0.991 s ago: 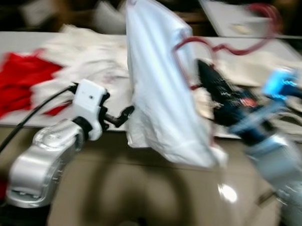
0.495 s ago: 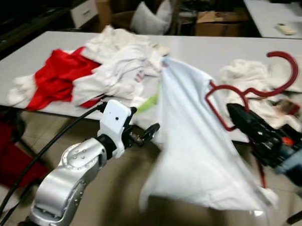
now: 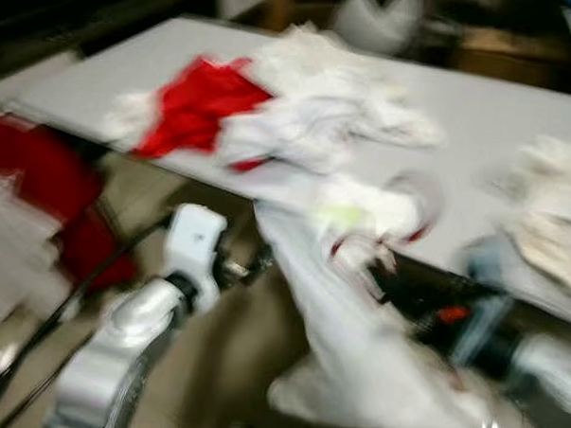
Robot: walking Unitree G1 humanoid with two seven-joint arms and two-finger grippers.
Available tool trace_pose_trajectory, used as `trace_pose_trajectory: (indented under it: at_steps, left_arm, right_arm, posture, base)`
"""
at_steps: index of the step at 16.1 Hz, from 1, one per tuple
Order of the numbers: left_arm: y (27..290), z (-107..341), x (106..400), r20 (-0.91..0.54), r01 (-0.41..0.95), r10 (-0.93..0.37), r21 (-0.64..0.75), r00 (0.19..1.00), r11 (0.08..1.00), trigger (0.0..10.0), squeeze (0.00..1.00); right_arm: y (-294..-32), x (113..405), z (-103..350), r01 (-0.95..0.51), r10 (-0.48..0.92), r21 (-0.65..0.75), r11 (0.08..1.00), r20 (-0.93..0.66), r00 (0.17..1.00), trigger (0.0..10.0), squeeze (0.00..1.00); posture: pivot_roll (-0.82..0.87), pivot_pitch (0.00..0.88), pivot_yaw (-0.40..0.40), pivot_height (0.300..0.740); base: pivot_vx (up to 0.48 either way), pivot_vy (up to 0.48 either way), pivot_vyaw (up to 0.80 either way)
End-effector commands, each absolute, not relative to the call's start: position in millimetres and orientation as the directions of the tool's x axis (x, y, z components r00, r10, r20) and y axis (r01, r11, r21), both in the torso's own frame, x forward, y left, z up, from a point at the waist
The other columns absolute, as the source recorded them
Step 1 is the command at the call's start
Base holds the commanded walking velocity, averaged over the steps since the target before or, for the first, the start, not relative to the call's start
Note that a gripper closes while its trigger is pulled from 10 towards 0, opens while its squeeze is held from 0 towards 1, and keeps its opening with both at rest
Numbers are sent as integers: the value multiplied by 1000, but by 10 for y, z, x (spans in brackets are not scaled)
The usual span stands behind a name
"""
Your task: Hang hanger
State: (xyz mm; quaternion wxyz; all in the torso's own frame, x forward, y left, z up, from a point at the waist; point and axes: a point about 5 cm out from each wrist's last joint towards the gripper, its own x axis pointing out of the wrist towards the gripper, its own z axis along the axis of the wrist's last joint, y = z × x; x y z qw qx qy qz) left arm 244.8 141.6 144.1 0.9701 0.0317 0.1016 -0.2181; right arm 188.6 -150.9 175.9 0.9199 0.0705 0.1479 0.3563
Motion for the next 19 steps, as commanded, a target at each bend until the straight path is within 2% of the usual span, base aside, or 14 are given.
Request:
trace_pose_trajectory:
  at_steps: [1,2,4,6,7,10,13,14,17,18,19]
  left_arm:
    - [1404,1420,2459,-222,433,-414,44,883,900,10000,0]
    - [1424,1405,2488,-233,415,-388,84,892,906,10000,0]
    - [1434,1467,2495,-219,401,-381,53,898,915,10000,0]
    - [1382,1521,2643,-193,410,-393,60,899,910,10000,0]
    - [1370,1511,2748,-198,413,-394,65,898,908,10000,0]
    - [1293,1463,2723,-214,434,-417,41,884,900,10000,0]
    - [1212,1315,2766,-249,474,-451,35,857,880,10000,0]
    - [1209,1275,2782,-262,475,-450,36,854,879,10000,0]
    - [1027,1377,2776,-218,526,-512,4,831,851,10000,0]
    - [1075,1343,2781,-228,482,-473,-20,851,876,10000,0]
    - [1072,1347,2782,-220,483,-478,-35,850,875,10000,620]
  right_arm:
    - [-1478,1968,1813,-649,678,198,734,-183,712,10000,0]
    - [-1454,2040,1782,-642,671,198,741,-171,721,10000,0]
    - [-1413,2129,1731,-634,662,198,748,-146,735,10000,0]
    - [-1418,2267,1632,-601,630,195,775,-151,762,10000,0]
    - [-1450,2386,1565,-547,568,156,823,-170,806,10000,0]
    - [-1528,2471,1455,-459,480,145,876,-170,861,10000,0]
    - [-1460,2564,1295,-435,454,132,890,-190,871,10000,0]
    - [-1435,2596,1266,-415,431,119,902,-199,880,10000,0]
    - [-1460,2715,1351,-380,398,133,915,-155,904,10000,0]
    - [-1462,2794,1319,-348,367,130,928,-171,914,10000,0]
    - [-1472,2833,1315,-330,352,137,934,-184,918,10000,0]
  posture:
    - [-137,41,28,740]
    - [-126,32,12,740]
    - [-105,7,7,740]
    - [-111,20,17,740]
    - [-135,16,47,740]
    - [-113,0,45,740]
    - [-144,0,43,740]
    - [-162,0,82,740]
    - [-128,0,30,740]
    - [-117,0,15,740]
    - [-116,0,14,740]
  base:
    - [0,0,800]
    - [0,0,800]
    - [0,0,800]
    - [0,0,800]
    - [0,0,800]
    - [0,0,800]
    - [0,0,800]
    - [0,0,800]
    - [0,0,800]
    - [0,0,800]
    - [0,0,800]
